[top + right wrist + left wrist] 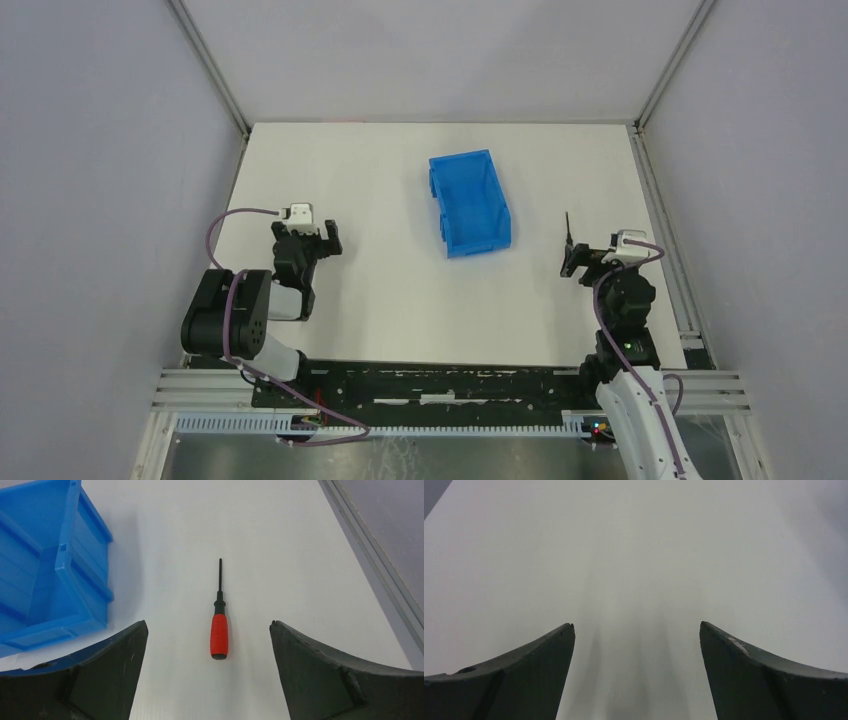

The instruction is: Put the screwdriver in the bin

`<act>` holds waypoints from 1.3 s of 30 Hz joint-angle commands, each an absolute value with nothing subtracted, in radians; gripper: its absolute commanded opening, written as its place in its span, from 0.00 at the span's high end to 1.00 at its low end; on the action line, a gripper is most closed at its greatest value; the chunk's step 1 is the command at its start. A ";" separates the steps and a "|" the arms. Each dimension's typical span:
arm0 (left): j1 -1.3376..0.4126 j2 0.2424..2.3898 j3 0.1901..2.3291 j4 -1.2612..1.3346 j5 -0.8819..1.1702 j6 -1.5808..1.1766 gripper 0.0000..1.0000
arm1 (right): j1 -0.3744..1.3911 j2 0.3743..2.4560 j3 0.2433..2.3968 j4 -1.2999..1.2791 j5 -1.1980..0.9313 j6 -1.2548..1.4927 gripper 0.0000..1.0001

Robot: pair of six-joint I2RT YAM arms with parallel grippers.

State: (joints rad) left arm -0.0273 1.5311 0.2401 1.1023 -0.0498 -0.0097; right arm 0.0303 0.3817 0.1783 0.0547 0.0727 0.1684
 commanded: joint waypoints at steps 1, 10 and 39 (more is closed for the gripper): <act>-0.020 1.533 0.255 1.152 -0.049 -0.026 0.00 | 0.027 0.356 0.196 0.093 0.147 0.197 0.02; -0.020 1.532 0.254 1.152 -0.048 -0.026 0.00 | 0.026 0.459 0.491 0.056 0.072 0.127 0.02; -0.020 1.533 0.255 1.152 -0.048 -0.026 0.00 | 0.025 1.749 1.029 -0.469 0.164 0.075 0.75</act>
